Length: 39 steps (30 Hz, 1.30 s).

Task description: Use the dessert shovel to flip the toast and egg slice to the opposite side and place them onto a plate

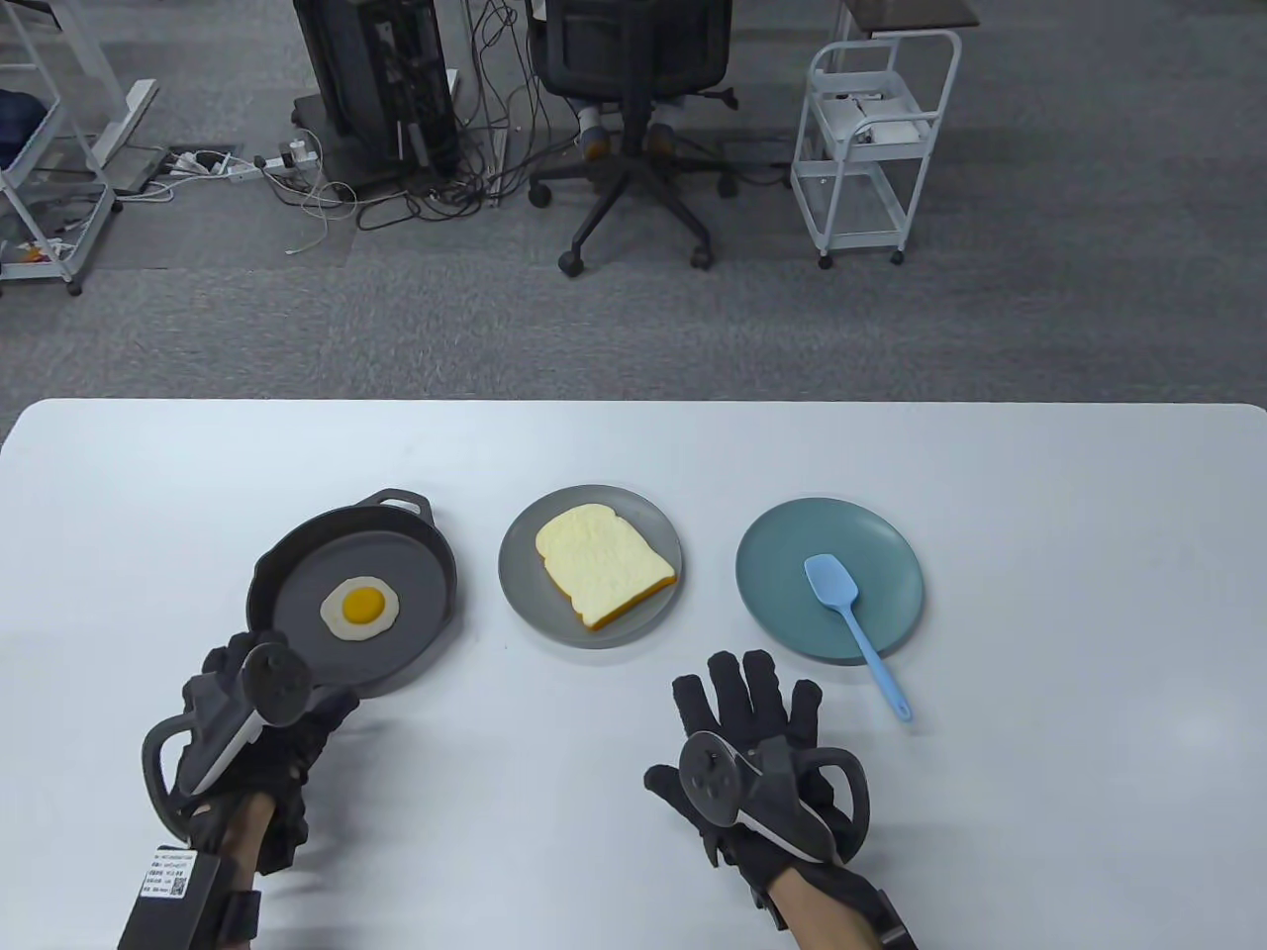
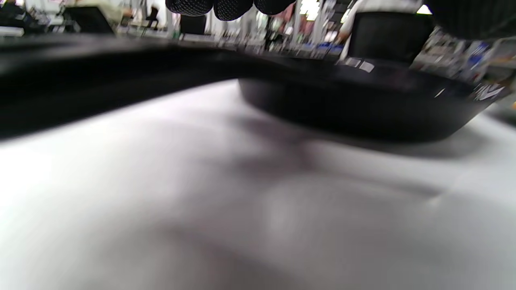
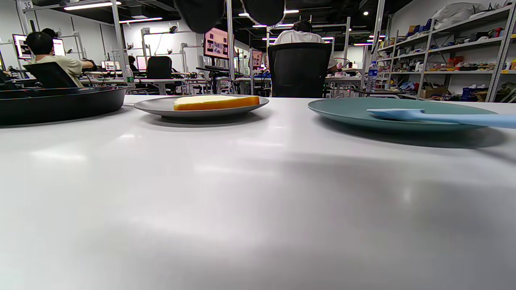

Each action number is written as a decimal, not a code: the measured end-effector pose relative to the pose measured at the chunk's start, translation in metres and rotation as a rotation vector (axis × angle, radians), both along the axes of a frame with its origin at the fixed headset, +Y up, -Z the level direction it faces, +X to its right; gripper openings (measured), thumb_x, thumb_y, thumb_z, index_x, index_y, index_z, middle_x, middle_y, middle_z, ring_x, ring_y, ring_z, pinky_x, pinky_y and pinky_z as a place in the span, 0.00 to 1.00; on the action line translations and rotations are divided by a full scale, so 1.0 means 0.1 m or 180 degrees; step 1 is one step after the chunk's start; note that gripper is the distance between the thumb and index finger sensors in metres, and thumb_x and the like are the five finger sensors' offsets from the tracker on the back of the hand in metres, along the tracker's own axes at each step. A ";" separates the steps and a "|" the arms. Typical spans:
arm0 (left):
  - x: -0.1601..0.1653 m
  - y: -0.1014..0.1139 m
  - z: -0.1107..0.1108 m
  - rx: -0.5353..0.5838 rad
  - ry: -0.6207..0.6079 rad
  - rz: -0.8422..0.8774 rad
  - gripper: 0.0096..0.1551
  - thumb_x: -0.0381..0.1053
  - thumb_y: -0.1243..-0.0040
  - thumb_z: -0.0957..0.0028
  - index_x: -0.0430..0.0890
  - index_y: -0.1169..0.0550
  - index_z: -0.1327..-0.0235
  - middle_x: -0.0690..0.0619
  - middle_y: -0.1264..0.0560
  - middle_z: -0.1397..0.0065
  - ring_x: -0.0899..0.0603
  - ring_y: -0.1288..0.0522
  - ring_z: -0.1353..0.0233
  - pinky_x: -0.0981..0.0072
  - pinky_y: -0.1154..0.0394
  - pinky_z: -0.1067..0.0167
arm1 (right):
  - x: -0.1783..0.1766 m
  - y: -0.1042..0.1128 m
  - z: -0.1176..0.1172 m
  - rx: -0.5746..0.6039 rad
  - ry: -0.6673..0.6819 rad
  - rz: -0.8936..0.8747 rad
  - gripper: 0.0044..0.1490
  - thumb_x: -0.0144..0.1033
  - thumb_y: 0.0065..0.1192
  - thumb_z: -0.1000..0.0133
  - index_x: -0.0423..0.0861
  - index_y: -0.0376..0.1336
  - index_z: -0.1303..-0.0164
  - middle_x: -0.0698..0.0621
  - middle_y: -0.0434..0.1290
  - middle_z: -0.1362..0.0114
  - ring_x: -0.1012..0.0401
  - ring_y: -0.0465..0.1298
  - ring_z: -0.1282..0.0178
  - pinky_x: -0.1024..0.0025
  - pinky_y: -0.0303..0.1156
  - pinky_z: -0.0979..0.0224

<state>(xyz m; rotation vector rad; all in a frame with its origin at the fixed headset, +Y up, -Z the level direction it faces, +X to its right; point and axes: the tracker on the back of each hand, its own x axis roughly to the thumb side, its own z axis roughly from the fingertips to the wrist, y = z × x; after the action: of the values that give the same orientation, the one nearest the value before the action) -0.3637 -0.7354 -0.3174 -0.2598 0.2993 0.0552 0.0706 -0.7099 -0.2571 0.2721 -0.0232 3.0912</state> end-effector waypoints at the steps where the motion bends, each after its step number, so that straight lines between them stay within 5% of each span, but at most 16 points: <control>1: -0.02 -0.04 -0.01 -0.0152 0.0052 0.0001 0.65 0.78 0.51 0.63 0.43 0.51 0.19 0.38 0.52 0.12 0.27 0.48 0.15 0.36 0.49 0.21 | 0.00 0.00 0.00 -0.0006 -0.0002 0.0001 0.59 0.76 0.45 0.56 0.56 0.49 0.16 0.46 0.47 0.05 0.42 0.43 0.09 0.28 0.40 0.20; 4: -0.03 -0.14 -0.03 -0.0451 0.0226 0.0011 0.64 0.75 0.48 0.61 0.43 0.53 0.19 0.38 0.52 0.13 0.27 0.48 0.16 0.35 0.47 0.22 | 0.00 0.00 0.00 -0.0021 -0.0008 0.0005 0.59 0.76 0.45 0.56 0.55 0.49 0.16 0.45 0.47 0.05 0.42 0.43 0.09 0.28 0.40 0.20; 13: -0.07 -0.23 -0.12 -0.0246 0.0541 -0.0321 0.49 0.65 0.40 0.57 0.48 0.39 0.23 0.45 0.33 0.22 0.37 0.27 0.29 0.41 0.36 0.26 | 0.00 -0.01 -0.01 -0.0063 -0.0024 0.0027 0.59 0.76 0.46 0.56 0.55 0.49 0.16 0.45 0.47 0.05 0.42 0.44 0.09 0.28 0.40 0.20; 16: -0.07 -0.24 -0.15 -0.0099 0.0599 -0.0521 0.39 0.62 0.38 0.56 0.52 0.30 0.29 0.50 0.25 0.31 0.42 0.21 0.38 0.45 0.30 0.31 | 0.00 -0.01 -0.01 -0.0067 -0.0043 0.0042 0.58 0.74 0.47 0.55 0.55 0.49 0.16 0.45 0.47 0.06 0.42 0.44 0.09 0.28 0.41 0.20; 20: -0.08 -0.24 -0.15 -0.0024 0.0662 -0.0632 0.32 0.60 0.37 0.56 0.54 0.25 0.37 0.60 0.17 0.50 0.48 0.14 0.59 0.55 0.19 0.50 | 0.01 -0.04 -0.02 -0.0131 -0.0067 0.0081 0.58 0.74 0.48 0.54 0.54 0.49 0.16 0.45 0.47 0.06 0.42 0.44 0.09 0.28 0.40 0.20; 30: -0.22 -0.24 -0.12 0.0061 0.1134 -0.0075 0.22 0.66 0.36 0.60 0.58 0.16 0.58 0.64 0.15 0.75 0.51 0.17 0.79 0.58 0.17 0.64 | 0.01 -0.04 -0.03 -0.0151 -0.0087 0.0081 0.58 0.74 0.48 0.54 0.54 0.49 0.16 0.45 0.47 0.06 0.42 0.44 0.09 0.28 0.40 0.20; 39: -0.26 -0.12 -0.04 0.0295 0.1161 0.0028 0.20 0.65 0.36 0.61 0.58 0.15 0.61 0.64 0.15 0.77 0.50 0.17 0.79 0.57 0.17 0.63 | 0.04 -0.02 -0.04 -0.0147 -0.0124 0.0016 0.58 0.74 0.48 0.54 0.54 0.49 0.16 0.45 0.47 0.06 0.41 0.43 0.09 0.28 0.40 0.20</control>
<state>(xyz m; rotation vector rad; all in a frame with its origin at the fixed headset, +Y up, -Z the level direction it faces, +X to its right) -0.3900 -0.7471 -0.3214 -0.1577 0.6565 0.1255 0.0746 -0.7123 -0.2614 0.2106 0.0476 3.0969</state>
